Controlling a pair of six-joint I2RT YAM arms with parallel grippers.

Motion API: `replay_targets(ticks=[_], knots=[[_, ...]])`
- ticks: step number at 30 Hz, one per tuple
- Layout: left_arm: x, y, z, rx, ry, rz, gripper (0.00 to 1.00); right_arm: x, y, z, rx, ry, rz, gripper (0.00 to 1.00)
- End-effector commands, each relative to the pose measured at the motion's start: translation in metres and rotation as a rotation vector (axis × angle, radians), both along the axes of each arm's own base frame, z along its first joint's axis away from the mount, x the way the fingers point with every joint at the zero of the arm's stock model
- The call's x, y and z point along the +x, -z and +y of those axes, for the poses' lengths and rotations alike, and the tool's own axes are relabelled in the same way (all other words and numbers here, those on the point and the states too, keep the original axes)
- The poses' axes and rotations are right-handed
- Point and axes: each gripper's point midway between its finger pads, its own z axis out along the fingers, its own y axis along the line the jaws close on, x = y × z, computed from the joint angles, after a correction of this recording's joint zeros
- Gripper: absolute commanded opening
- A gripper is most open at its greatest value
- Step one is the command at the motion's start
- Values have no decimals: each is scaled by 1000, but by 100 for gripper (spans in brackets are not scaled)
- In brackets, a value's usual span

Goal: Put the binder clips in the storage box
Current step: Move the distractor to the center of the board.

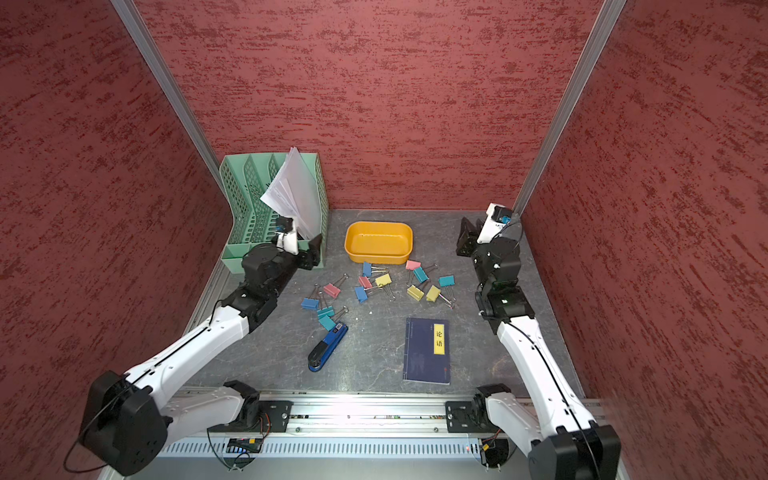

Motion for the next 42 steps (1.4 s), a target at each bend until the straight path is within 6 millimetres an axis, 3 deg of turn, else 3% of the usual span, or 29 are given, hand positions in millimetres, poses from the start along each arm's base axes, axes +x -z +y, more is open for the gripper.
replay_targets(ticks=[1, 3, 6, 9, 15, 20, 28, 32, 36, 38, 42], knots=[[-58, 79, -35, 164, 19, 347, 50, -62, 148, 84, 69, -263, 646, 24], [-96, 100, -72, 148, 93, 431, 49, -102, 185, 126, 36, -357, 791, 25], [-143, 145, -96, 90, 107, 596, 49, -157, 234, 161, -22, -424, 952, 27], [-175, 189, -94, 30, 59, 717, 49, -190, 266, 156, -60, -379, 1038, 28], [-202, 227, -70, 15, -59, 790, 48, -215, 284, 154, -133, -357, 1090, 35], [-206, 254, -61, 18, -104, 824, 47, -219, 311, 163, -174, -341, 1137, 37], [-184, 287, -22, -22, -235, 920, 47, -206, 331, 146, -258, -209, 1181, 44], [-180, 288, 0, -25, -293, 924, 48, -200, 336, 127, -295, -129, 1209, 45], [-181, 297, 30, -74, -358, 957, 48, -194, 342, 93, -273, -24, 1243, 45], [-181, 303, 48, -100, -408, 971, 48, -188, 341, 77, -259, 20, 1250, 45], [-178, 304, 75, -152, -479, 967, 50, -173, 328, 68, -255, 41, 1227, 46]])
